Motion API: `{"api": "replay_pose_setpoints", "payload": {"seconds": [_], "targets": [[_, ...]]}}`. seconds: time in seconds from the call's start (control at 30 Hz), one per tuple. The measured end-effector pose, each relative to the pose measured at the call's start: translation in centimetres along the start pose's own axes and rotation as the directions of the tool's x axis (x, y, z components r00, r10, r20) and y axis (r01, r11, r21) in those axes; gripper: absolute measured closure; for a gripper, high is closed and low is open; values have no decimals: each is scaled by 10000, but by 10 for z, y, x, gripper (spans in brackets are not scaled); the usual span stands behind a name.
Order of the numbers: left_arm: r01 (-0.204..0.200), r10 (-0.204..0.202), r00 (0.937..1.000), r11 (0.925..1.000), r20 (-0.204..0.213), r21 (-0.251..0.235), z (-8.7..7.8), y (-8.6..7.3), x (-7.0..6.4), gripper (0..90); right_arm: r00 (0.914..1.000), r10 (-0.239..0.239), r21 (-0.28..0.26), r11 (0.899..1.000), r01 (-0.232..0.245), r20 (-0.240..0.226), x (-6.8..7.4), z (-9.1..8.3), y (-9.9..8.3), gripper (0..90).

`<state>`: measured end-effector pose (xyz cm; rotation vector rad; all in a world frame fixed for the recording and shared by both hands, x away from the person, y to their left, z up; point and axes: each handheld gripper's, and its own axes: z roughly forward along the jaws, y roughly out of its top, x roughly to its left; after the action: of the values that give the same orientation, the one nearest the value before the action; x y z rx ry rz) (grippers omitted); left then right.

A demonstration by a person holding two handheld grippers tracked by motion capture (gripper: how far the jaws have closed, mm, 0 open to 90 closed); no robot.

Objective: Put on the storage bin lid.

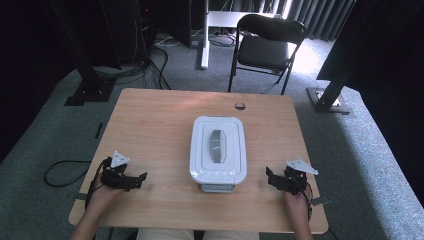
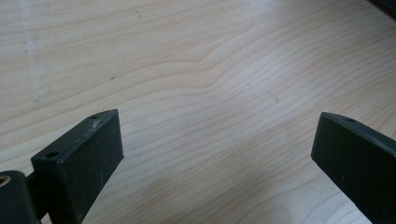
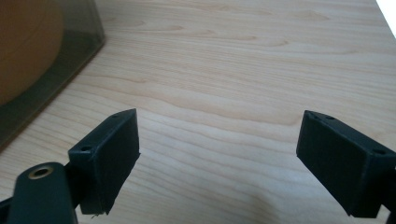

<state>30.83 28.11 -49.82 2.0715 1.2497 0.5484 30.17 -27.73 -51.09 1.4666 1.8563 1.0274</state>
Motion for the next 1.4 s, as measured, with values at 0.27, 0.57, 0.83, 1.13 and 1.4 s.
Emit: {"api": "replay_pose_setpoints", "payload": {"seconds": [0.27, 0.57, 0.83, 1.13, 1.4], "targets": [[362, -360, 9991, 9993, -214, 66, -8, -12, 12, 28, 9994, 133, -6, 9999, -133, 330, -11, -7, -7, 128], [777, -766, 9956, 9968, -541, 187, -18, -26, 23, 28, 9964, 278, 86, 9996, -286, 800, -22, -16, -18, 128], [1189, -1166, 9901, 9926, -777, 260, -24, -38, 30, 28, 9914, 365, 198, 9990, -393, 1254, -29, -23, -25, 127], [1459, -1381, 9842, 9871, -1106, 659, -29, -49, 38, 28, 9847, 364, 572, 9973, -468, 1707, -31, -26, -32, 126], [1643, -1540, 9797, 9836, -1280, 738, -26, -56, 41, 29, 9751, 653, 1448, 9847, -974, 2119, -36, -25, -34, 126]]}}
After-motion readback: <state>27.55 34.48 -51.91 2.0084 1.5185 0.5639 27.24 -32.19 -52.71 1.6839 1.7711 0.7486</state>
